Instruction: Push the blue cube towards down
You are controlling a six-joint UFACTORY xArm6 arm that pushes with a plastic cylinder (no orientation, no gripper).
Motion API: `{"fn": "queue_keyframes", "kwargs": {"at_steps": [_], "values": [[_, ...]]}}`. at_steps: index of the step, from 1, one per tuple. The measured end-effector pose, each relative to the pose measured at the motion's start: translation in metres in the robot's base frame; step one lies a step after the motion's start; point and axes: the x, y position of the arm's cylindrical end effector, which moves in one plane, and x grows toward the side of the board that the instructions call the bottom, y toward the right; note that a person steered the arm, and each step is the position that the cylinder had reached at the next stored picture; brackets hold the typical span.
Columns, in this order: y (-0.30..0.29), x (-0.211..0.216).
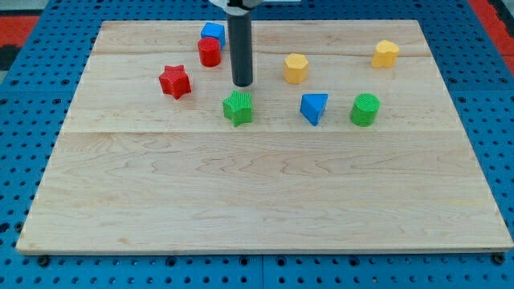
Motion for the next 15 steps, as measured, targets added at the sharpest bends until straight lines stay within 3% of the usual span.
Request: {"fn": "queue_keyframes", "kwargs": {"at_steps": [2, 3, 6, 8, 9, 10, 12, 15], "values": [[-0.152, -0.024], [-0.182, -0.042], [-0.094, -0.138], [0.004, -0.103], [0.03, -0.108], [0.046, -0.087], [-0.024, -0.081], [-0.075, -0.018]]}}
